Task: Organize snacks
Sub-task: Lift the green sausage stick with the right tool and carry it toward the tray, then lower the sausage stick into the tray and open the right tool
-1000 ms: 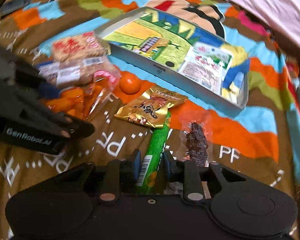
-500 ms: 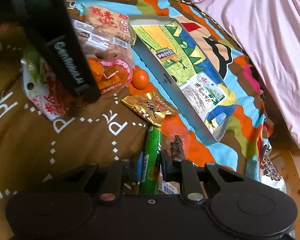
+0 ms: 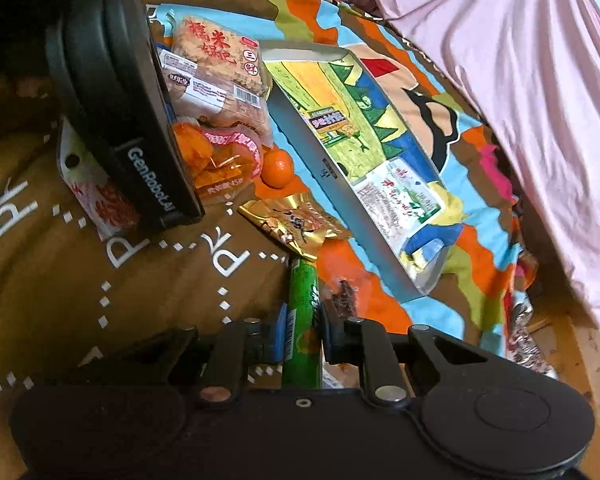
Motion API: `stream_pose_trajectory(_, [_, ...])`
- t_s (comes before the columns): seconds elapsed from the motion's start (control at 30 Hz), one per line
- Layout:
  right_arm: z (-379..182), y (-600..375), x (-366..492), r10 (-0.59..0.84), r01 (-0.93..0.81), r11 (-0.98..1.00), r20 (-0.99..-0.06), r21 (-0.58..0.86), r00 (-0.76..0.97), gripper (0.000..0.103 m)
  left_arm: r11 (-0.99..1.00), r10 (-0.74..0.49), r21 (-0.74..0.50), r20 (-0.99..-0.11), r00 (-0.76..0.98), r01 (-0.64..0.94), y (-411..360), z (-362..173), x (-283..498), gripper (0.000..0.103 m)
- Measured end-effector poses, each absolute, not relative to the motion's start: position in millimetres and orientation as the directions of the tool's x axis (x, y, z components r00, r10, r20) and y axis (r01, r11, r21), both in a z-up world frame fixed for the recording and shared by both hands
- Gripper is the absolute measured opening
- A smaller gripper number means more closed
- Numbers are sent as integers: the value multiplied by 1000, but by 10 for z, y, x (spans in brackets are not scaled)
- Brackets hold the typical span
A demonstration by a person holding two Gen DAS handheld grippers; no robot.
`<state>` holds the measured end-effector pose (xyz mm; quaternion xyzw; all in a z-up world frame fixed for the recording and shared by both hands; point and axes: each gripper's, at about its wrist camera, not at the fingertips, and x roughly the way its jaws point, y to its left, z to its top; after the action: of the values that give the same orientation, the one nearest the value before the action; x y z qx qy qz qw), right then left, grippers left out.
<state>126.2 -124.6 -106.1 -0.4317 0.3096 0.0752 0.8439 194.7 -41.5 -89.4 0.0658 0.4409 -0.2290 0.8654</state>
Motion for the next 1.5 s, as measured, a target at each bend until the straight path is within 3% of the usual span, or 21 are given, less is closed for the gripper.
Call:
stream_pose_trajectory(0.37, [-892,-1261,1088,-151,-298,564,-452,-770,879,18,884,-387,-102,-705,594,456,-367,-577,1733,46])
stream_pose_trajectory(0.77, [-522,-1191,1401,-58,-99,559,-158,-823,986,19,920,-389,-159,-483,785,358,-142,-20,2125,46])
stream_pose_trajectory(0.8, [-489,-1190,1483,-54,-86,568,-141,-819,988,19,922,-387,-170,-459,800,348,-117,18,2213,42])
stream_pose_trajectory(0.83, [-454,-1186,1600,-53,-69,580,-123,-812,991,19,924,-382,-180,-435,815,338,-98,51,2301,30])
stream_pose_trajectory(0.93, [-411,-1156,1929,-52,-42,607,-93,-793,994,19,921,-382,-231,-394,836,312,-52,116,2647,29])
stream_pose_trajectory(1.13, [-597,-1120,2648,-74,-80,623,-161,-778,984,19,914,-379,-304,-407,831,268,49,-216,3172,29])
stream_pose_trajectory(1.4, [-876,-1074,3213,-81,-168,659,-290,-734,954,18,903,-382,-383,-499,778,197,274,-657,3411,30])
stream_pose_trajectory(1.5, [-966,-1087,3286,-87,-183,690,-331,-700,940,24,905,-378,-378,-505,776,195,267,-689,3395,40])
